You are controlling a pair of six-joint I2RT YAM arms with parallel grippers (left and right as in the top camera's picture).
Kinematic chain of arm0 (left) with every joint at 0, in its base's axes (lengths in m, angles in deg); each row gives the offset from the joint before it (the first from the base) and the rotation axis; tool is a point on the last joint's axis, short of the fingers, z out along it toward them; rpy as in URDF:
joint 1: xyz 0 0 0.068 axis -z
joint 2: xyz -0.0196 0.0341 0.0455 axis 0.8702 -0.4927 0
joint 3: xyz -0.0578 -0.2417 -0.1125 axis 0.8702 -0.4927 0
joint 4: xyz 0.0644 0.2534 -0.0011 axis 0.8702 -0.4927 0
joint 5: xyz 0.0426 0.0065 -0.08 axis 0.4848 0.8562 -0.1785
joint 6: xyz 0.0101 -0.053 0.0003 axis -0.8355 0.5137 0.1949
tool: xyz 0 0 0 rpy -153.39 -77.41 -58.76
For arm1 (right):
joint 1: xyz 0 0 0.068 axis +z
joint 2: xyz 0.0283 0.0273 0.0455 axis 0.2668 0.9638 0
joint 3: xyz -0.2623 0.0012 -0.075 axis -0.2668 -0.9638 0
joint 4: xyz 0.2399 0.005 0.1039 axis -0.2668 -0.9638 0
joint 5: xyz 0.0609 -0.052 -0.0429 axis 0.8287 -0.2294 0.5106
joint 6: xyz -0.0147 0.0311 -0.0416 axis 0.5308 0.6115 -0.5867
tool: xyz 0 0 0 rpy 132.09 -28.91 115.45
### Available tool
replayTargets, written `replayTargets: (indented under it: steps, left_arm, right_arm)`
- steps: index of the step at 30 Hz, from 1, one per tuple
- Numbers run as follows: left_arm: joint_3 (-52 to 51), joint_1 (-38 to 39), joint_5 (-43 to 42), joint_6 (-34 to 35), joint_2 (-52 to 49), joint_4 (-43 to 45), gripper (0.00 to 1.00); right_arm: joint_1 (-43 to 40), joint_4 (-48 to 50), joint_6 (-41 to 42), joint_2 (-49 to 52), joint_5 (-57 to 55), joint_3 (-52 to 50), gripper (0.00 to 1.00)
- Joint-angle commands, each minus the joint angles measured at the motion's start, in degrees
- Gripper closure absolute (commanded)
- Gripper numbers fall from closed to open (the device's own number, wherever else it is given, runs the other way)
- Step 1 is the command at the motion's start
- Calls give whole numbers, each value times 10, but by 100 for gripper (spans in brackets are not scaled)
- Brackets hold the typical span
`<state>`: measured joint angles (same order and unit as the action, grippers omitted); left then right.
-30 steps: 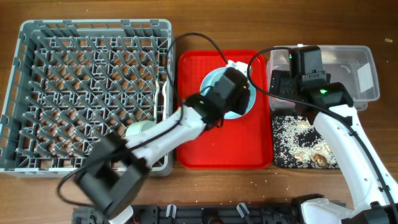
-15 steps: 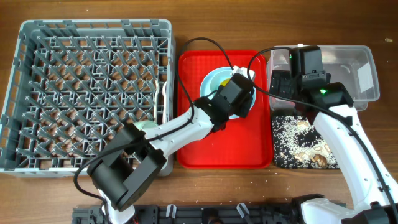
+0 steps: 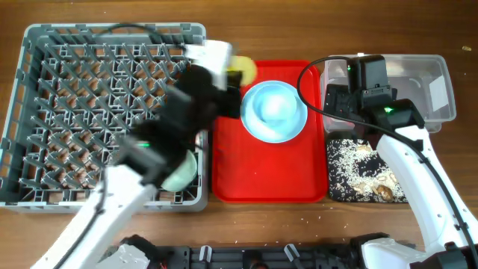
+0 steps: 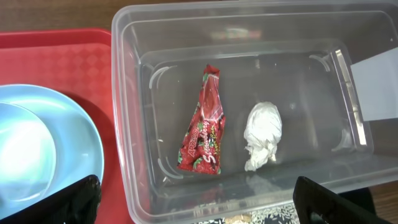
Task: Sort waste into correct bins and load items into the dishwasher rack
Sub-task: 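Carry the yellow cup to the rack and set it down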
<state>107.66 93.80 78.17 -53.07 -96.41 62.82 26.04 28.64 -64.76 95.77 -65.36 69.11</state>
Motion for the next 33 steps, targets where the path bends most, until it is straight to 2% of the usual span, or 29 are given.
replayTargets:
  steps: [1, 2, 3, 5, 7, 9, 11, 17, 20, 21, 23, 24, 25, 26, 28, 33]
  left_arm:
    - [-3, -221, -450, 42, -8, -26, 96]
    - [-3, -296, -572, 54, -40, -25, 96]
    - [-3, -353, -661, 57, -84, -24, 96]
    - [-3, -415, -772, 57, -183, -18, 96]
    - [-3, -436, -852, 57, -283, 8, 96]
    - [-3, -448, -882, 57, -379, 51, 96]
    - [-3, -462, -883, 57, -425, 82, 96]
    - [-3, -522, -816, 55, -439, 93, 96]
    - [-3, -527, -816, 55, -439, 80, 71]
    - [-3, -527, -816, 55, -439, 76, 57]
    - [-3, -527, -815, 55, -433, 76, 53]
    - [-3, -527, -815, 55, -424, 76, 45]
    - [-3, -527, -814, 55, -414, 76, 31]
    - [-3, -527, -805, 55, -401, 75, 0]
    - [-3, -528, -774, 55, -374, 69, 1]
    - [-3, -546, -610, 54, -235, -15, 0]
  right_arm:
    - [1, 0, -5, -2, 2, 9, 0]
    - [1, 0, -5, -2, 2, 9, 0]
    - [1, 0, -5, -2, 2, 9, 0]
    - [1, 2, -5, -1, 4, 9, 0]
    - [1, 2, -5, -1, 4, 9, 0]
    - [1, 2, -5, 0, 4, 9, 0]
    - [1, 2, -5, 0, 4, 9, 0]
    - [1, 2, -5, 0, 4, 9, 0]
    - [1, 2, -5, 0, 4, 9, 0]
    - [1, 2, -5, 0, 4, 9, 0]
    - [1, 2, -5, 0, 4, 9, 0]
    - [1, 2, -5, 0, 4, 9, 0]
    - [1, 2, -5, 0, 4, 9, 0]
    - [1, 2, -5, 0, 4, 9, 0]
    - [1, 2, -5, 0, 4, 9, 0]
    - [1, 2, -5, 0, 4, 9, 0]
